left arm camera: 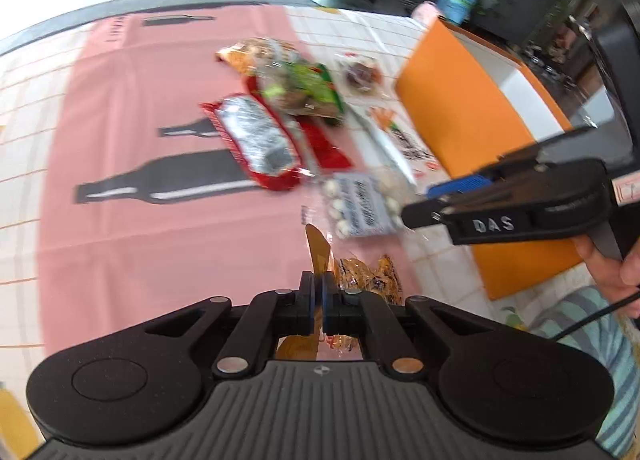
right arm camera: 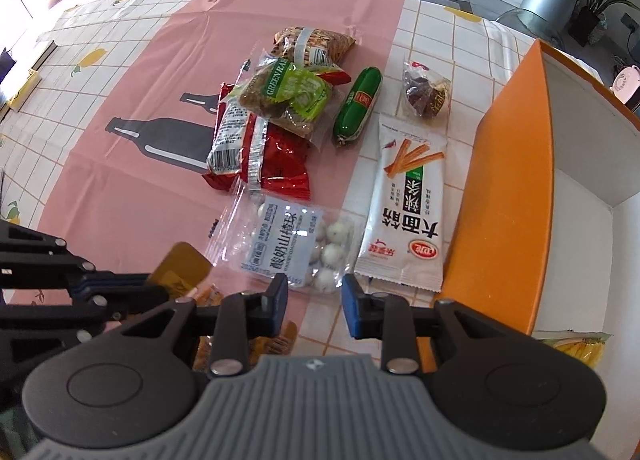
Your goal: Organize snacks
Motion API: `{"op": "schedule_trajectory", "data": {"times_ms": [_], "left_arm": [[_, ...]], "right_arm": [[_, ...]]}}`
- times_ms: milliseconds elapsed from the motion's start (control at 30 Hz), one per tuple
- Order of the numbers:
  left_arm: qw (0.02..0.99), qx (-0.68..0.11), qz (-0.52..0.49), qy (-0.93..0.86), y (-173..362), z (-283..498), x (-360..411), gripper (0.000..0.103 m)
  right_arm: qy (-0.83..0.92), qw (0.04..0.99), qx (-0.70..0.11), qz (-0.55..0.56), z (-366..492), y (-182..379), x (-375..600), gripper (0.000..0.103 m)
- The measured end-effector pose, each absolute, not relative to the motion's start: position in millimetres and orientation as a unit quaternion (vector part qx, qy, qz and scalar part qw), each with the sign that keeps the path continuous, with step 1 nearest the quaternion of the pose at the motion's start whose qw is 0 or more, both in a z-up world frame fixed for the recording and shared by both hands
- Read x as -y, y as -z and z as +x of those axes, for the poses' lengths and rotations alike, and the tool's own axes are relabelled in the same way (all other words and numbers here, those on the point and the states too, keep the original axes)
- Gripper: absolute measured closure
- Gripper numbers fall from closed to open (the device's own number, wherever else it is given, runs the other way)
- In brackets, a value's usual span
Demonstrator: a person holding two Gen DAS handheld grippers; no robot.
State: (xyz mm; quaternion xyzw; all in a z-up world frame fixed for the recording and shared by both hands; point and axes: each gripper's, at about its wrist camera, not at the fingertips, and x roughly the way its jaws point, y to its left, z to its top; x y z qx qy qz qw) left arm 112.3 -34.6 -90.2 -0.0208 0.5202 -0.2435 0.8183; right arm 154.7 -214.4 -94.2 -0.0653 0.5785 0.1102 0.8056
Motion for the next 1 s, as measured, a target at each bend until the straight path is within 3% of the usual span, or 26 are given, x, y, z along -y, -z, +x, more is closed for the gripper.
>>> {"op": "schedule_trajectory", "data": {"times_ms": [133, 200, 300, 367, 400, 433, 500, 567, 933, 1000], "left_arm": [[0.83, -0.517, -0.013, 0.209, 81, 122, 11, 0.101], [0.833, -0.516, -0.004, 0.197, 78, 126, 3, 0.101], [0.839, -0.515, -0.002, 0.178, 80, 130, -7, 0.099], [0.843, -0.514, 0.002, 0.156, 82, 132, -10, 0.093], [0.843, -0.517, 0.006, 0.15, 82, 133, -12, 0.09], [0.841, -0.52, 0.006, 0.147, 83, 133, -12, 0.086], [0.84, -0.525, -0.002, 0.136, 80, 130, -16, 0.06], [0.837, -0.534, -0.008, 0.123, 78, 127, -15, 0.052], [0.781, -0.598, -0.119, 0.133, 97, 114, -9, 0.05], [0.777, -0.599, -0.145, 0.13, 102, 114, -14, 0.046]], "right_arm": [[-0.143, 0.805, -0.572, -0.068, 156, 96, 201, 0.075], [-0.164, 0.801, -0.568, -0.09, 156, 97, 190, 0.07], [-0.19, 0.799, -0.556, -0.125, 157, 100, 179, 0.056], [-0.205, 0.795, -0.549, -0.156, 159, 103, 174, 0.034], [-0.209, 0.794, -0.545, -0.17, 160, 104, 172, 0.032], [-0.213, 0.79, -0.543, -0.188, 162, 106, 171, 0.031], [-0.219, 0.78, -0.545, -0.215, 167, 112, 170, 0.03], [-0.228, 0.772, -0.549, -0.225, 172, 117, 171, 0.024], [-0.238, 0.765, -0.565, -0.198, 175, 125, 167, 0.023], [-0.238, 0.761, -0.579, -0.172, 172, 123, 165, 0.025]]}}
